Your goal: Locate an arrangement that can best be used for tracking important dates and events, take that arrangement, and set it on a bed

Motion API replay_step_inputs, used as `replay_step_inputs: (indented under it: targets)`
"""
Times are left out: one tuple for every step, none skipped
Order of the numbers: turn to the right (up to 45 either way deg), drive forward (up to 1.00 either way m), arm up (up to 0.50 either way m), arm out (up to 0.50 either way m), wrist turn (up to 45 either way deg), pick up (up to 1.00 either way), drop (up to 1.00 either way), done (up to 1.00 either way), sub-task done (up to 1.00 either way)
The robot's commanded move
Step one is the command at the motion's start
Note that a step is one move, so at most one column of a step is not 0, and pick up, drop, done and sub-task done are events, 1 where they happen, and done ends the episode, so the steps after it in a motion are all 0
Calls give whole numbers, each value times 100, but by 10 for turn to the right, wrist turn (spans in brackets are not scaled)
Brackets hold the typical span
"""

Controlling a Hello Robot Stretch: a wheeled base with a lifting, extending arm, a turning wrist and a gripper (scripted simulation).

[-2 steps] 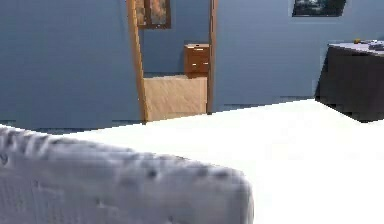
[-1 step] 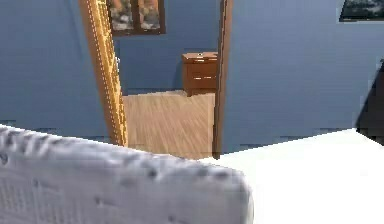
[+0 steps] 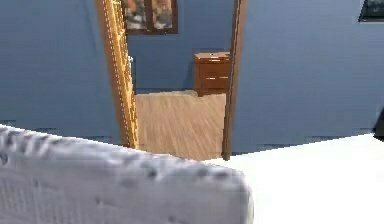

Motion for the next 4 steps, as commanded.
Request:
replay_step_inputs:
  targets:
    - [0,100,0,0,0,0,0,0,0]
    - [0,90,0,0,0,0,0,0,0]
    - [-90,0,0,0,0,0,0,0,0]
    - [0,30,0,0,0,0,0,0,0]
